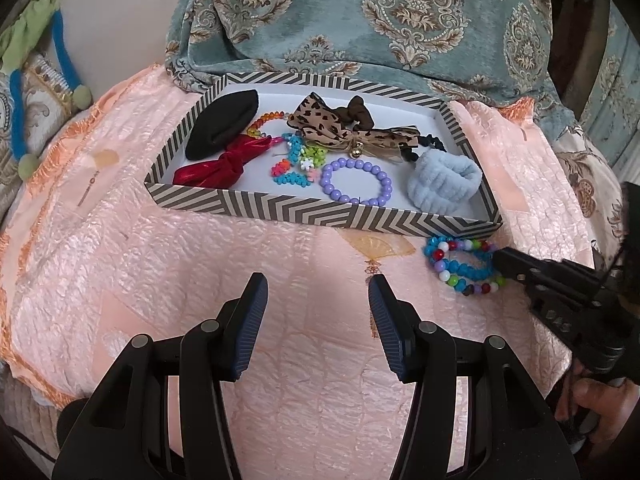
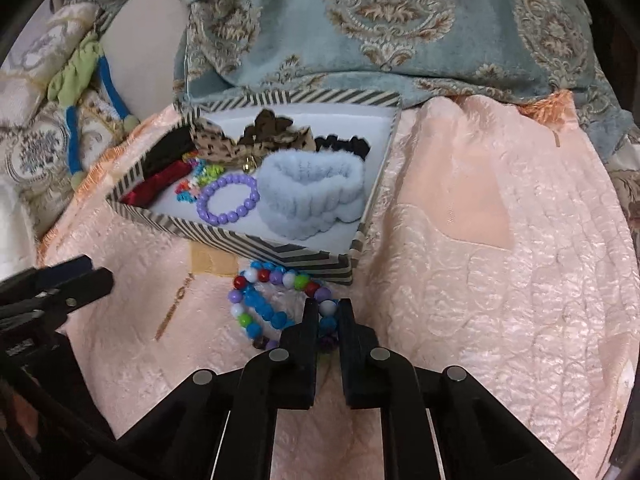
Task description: Organize jewelry
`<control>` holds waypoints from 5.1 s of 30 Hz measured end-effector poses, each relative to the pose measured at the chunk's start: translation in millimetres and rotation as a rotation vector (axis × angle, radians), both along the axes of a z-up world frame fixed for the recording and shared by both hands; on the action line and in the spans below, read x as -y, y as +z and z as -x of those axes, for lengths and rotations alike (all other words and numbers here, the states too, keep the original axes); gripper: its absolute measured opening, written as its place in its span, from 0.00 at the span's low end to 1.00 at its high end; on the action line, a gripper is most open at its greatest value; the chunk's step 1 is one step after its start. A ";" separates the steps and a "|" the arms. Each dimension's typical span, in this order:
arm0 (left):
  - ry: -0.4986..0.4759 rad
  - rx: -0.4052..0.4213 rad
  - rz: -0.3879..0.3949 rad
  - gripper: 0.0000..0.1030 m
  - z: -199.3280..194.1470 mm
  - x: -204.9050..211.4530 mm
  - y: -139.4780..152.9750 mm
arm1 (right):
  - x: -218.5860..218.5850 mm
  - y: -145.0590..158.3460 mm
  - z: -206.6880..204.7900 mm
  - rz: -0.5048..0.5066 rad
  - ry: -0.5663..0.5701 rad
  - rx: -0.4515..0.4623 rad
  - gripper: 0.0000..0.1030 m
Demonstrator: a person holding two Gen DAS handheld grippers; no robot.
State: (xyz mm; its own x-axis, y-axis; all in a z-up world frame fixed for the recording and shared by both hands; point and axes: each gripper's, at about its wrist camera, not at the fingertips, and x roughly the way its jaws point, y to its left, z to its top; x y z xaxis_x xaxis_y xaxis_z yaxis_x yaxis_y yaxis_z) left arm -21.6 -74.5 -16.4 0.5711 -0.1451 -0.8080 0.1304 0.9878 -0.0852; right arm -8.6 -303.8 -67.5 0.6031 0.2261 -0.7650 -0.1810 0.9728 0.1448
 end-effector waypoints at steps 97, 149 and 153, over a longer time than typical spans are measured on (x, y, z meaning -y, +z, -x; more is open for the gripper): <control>0.108 -0.055 -0.099 0.14 -249.8 -24.9 -28.1 | -12.2 9.2 -219.3 0.049 -0.097 -0.051 0.31; 0.197 0.301 -0.097 0.45 -4.7 -34.0 97.5 | -76.8 119.7 11.2 0.034 -0.135 0.268 0.72; 0.198 0.307 -0.097 0.45 -0.9 -33.7 99.5 | -76.7 121.0 13.8 0.038 -0.138 0.271 0.72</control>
